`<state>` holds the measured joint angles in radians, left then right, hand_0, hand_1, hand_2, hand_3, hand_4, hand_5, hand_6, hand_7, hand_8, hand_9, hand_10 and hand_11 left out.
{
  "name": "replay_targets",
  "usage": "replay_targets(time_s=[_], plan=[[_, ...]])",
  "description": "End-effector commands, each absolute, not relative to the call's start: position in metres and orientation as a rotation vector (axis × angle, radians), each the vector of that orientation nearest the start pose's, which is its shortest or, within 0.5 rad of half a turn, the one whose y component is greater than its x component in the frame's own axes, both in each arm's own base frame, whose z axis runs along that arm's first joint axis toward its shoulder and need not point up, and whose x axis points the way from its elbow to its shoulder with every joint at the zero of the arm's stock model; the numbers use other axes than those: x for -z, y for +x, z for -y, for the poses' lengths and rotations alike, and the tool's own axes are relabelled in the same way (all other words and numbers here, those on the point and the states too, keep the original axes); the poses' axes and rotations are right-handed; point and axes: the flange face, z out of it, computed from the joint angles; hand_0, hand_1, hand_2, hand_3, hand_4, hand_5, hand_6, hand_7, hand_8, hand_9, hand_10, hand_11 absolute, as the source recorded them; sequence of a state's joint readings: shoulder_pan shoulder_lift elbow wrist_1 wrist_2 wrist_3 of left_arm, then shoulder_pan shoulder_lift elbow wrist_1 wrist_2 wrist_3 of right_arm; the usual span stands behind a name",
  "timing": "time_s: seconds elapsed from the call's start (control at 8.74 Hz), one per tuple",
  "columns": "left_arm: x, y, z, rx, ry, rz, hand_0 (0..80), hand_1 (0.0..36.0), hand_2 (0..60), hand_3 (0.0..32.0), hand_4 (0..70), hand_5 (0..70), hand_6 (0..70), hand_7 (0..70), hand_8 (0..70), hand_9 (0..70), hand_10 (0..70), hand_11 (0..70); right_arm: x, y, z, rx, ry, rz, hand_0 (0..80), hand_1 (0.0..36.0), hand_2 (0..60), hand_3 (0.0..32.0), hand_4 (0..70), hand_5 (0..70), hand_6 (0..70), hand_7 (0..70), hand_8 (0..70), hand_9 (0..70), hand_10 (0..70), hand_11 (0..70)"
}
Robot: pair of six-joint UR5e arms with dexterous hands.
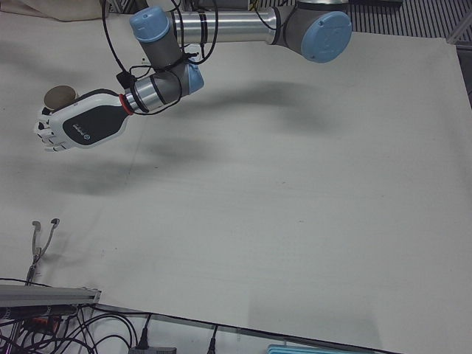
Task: Pour water
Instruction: 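Withdraw both arms outward still holding their cups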
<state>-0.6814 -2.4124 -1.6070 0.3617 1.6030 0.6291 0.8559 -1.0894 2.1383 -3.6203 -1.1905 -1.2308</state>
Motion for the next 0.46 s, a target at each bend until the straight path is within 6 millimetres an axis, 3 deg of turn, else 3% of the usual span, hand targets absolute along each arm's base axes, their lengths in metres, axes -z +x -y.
replay_targets(time_s=[0.0, 0.11, 0.34], plan=[[-0.216, 0.365, 0.61, 1.056, -0.176, -2.215, 80.0, 26.3, 0.0, 0.0, 46.8, 35.3, 17.5, 38.4, 15.0, 24.8, 8.2, 14.1, -0.331, -0.116, 0.521, -1.587, 0.882, 2.232, 46.7, 30.8, 60.0, 0.0, 70.0, 68.8, 68.2, 70.0, 41.6, 53.8, 42.6, 60.1], [-0.263, 0.324, 0.628, 1.154, -0.154, -2.191, 80.0, 26.9, 0.0, 0.0, 46.1, 36.1, 17.6, 38.8, 15.2, 25.1, 8.2, 14.3, -0.358, -0.095, 0.535, -1.704, 0.892, 2.264, 46.7, 31.1, 60.0, 0.0, 70.0, 69.5, 68.8, 70.0, 42.1, 54.3, 43.3, 61.2], [-0.366, 0.237, 0.645, 1.35, -0.085, -2.138, 80.0, 28.1, 0.0, 0.0, 45.9, 37.1, 18.3, 39.9, 15.8, 25.9, 8.1, 14.3, -0.415, -0.097, 0.562, -1.87, 0.773, 2.273, 46.4, 29.2, 60.0, 0.0, 70.0, 66.6, 67.1, 70.0, 41.6, 53.6, 41.6, 58.5]])
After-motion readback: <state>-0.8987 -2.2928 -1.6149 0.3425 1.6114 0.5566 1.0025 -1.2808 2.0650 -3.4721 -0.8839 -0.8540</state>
